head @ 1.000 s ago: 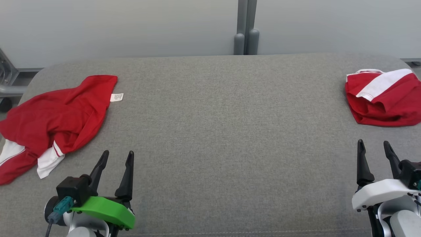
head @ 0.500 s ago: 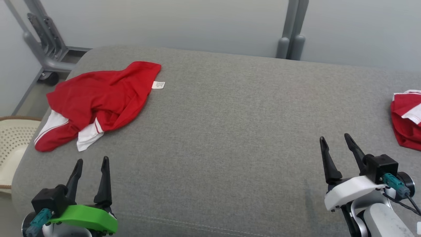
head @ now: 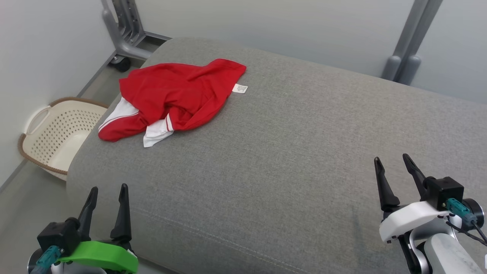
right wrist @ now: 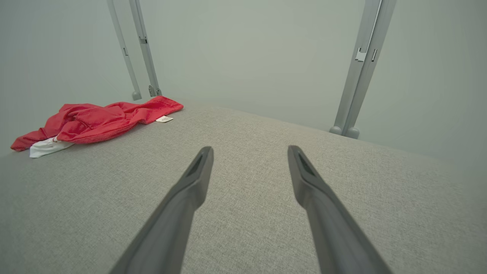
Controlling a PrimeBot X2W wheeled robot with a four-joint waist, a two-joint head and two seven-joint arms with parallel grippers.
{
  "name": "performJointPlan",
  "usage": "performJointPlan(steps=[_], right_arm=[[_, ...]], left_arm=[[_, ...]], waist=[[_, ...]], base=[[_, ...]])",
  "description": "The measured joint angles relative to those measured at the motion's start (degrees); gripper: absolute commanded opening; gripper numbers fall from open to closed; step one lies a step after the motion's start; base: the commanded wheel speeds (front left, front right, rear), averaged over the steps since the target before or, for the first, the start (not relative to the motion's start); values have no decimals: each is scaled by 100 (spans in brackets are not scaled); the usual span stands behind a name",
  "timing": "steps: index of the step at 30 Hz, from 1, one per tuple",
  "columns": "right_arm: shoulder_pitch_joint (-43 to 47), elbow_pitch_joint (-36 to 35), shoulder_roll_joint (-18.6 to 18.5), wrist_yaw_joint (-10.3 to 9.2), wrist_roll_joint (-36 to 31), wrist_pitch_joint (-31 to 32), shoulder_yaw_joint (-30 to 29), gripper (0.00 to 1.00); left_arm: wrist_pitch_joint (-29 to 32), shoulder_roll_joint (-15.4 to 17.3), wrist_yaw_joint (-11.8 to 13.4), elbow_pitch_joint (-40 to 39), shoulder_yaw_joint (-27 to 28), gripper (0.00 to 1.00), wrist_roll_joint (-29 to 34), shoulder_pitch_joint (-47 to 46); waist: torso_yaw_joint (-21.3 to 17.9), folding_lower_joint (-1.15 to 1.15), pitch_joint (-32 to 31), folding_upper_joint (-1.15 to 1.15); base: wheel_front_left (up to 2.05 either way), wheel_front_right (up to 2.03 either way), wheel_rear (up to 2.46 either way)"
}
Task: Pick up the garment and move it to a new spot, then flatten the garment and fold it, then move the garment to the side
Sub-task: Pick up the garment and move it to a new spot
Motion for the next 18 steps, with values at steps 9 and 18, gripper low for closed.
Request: performJointPlan(steps=[9, 18], right_arm=[[-13, 42, 48, 0, -32, 0, 3, 100], [-14, -12, 21, -3, -102, 0, -33, 100]], left_arm=[[0, 2, -94, 9, 94, 100, 58, 0], [361, 31, -374, 236, -45, 100, -287, -195]], waist=[[390, 0, 6, 0], [428, 0, 154, 0]], base=[[0, 0, 0], [0, 0, 0]])
